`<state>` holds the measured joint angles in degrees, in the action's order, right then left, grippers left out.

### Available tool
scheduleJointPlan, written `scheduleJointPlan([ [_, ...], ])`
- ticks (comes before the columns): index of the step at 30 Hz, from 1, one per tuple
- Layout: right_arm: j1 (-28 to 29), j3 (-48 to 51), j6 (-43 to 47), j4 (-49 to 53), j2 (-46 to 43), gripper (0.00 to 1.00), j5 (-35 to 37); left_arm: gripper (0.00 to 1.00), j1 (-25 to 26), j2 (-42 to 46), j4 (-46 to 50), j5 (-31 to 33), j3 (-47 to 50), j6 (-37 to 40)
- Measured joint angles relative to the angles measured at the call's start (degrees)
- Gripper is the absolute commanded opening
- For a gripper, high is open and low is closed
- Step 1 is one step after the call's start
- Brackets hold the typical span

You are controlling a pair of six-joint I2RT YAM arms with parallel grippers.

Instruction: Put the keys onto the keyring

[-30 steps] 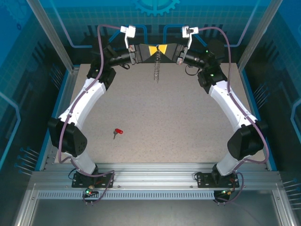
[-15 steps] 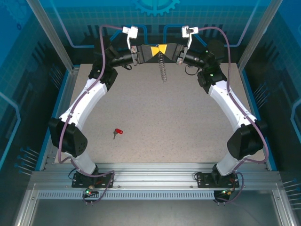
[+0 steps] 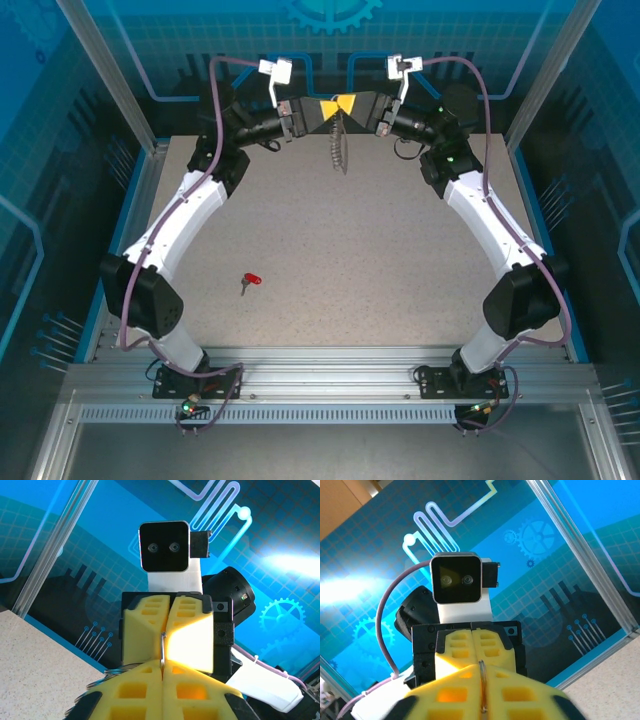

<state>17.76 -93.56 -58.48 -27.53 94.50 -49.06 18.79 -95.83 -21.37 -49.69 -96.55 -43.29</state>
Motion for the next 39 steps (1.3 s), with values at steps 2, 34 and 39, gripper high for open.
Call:
scheduleJointPlan([
  [2, -0.72, 0.55, -0.33, -0.04, -0.26, 0.36, 0.04, 0.0, 0.35, 0.42, 0.15, 0.42, 0.46, 0.61],
  [34, 12.48, 31.61, 19.1, 42.29, -15.06, 0.55, 21.77, 0.0, 0.44, 15.08, 18.73, 27.12, 11.65, 27.41],
  [39, 21.51, 29.27, 23.26, 45.68, -6.34, 0.54, 26.45, 0.0, -2.67, 17.0, 18.91, 28.96, 11.93, 26.64],
])
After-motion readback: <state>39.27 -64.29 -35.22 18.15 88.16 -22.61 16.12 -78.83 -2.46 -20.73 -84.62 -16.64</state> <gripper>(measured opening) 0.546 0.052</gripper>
